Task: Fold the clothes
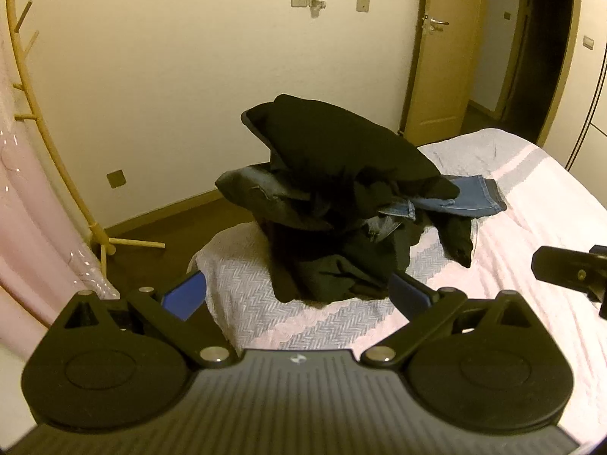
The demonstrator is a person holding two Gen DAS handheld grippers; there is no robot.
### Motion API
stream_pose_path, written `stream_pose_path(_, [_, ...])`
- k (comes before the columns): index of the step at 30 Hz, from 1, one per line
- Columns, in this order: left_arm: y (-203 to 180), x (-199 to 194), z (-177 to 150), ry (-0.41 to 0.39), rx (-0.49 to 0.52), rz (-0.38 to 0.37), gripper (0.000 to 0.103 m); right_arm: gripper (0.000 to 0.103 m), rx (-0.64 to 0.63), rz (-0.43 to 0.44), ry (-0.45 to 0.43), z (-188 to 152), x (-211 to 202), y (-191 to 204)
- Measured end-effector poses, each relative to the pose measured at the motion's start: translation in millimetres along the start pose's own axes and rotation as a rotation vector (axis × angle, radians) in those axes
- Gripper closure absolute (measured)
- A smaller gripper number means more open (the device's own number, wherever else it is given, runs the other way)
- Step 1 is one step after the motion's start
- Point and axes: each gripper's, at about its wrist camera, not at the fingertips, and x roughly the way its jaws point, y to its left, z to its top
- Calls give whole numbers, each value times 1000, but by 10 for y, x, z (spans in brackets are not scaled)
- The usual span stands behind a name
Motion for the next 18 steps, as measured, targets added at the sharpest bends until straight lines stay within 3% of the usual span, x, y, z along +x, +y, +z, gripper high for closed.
stream_pose_path(18, [15, 43, -73, 12, 26, -1, 3, 1, -1, -2, 4, -145, 50, -33])
